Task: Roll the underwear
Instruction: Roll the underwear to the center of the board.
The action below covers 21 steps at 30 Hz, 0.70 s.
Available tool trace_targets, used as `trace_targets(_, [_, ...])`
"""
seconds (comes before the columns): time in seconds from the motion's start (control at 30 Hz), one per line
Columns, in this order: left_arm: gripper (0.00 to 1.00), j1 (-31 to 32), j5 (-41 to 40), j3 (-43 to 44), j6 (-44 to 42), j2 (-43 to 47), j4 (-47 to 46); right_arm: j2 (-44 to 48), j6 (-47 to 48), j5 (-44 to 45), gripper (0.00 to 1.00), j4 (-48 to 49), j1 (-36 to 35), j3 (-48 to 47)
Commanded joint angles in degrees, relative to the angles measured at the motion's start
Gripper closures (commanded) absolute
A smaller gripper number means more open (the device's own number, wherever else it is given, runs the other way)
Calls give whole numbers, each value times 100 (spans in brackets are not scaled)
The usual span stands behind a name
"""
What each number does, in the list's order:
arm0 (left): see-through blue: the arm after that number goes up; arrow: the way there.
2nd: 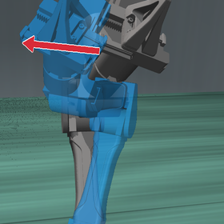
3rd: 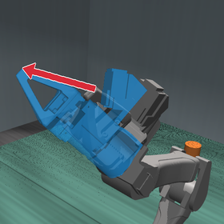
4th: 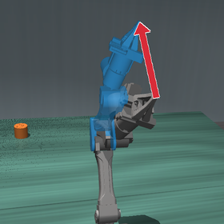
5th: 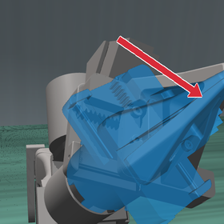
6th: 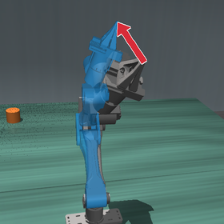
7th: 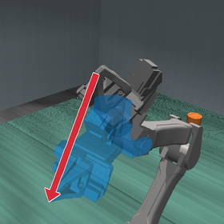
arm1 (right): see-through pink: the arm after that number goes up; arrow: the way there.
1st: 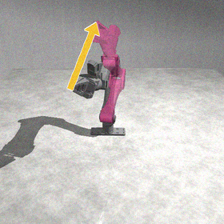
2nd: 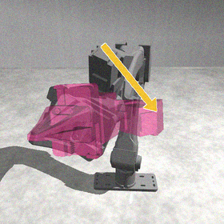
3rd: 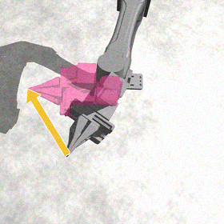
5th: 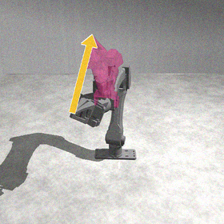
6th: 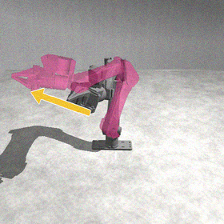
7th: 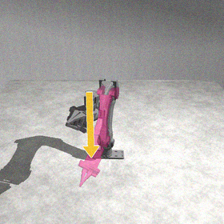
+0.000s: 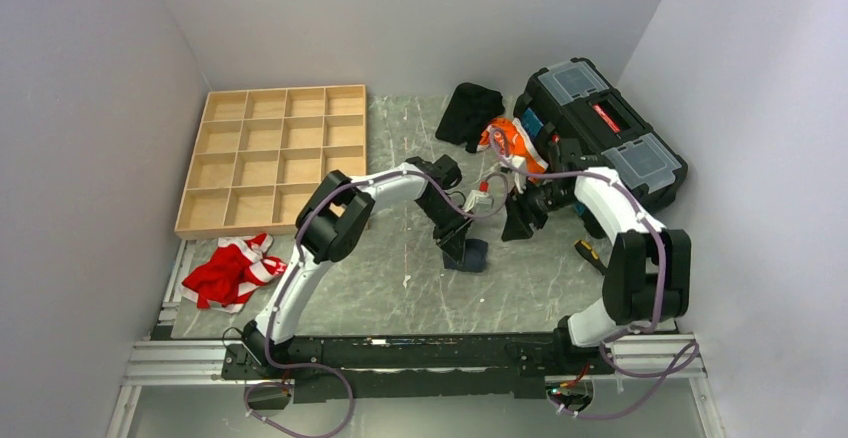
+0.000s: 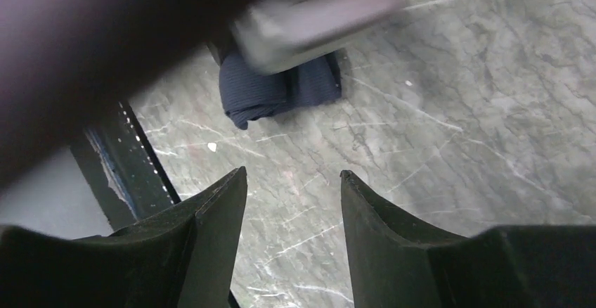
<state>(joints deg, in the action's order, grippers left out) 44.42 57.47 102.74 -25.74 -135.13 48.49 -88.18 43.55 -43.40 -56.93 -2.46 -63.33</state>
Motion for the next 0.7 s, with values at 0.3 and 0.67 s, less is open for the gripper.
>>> trace_targets(0.3, [100, -189, 503, 684, 858, -1248, 722, 1145, -743, 2247, 41, 1831, -2561, 1169])
trace_targets(0.67, [100, -211, 607, 803, 832, -1452, 910, 604, -532, 3285, 33, 2274, -3548, 1361])
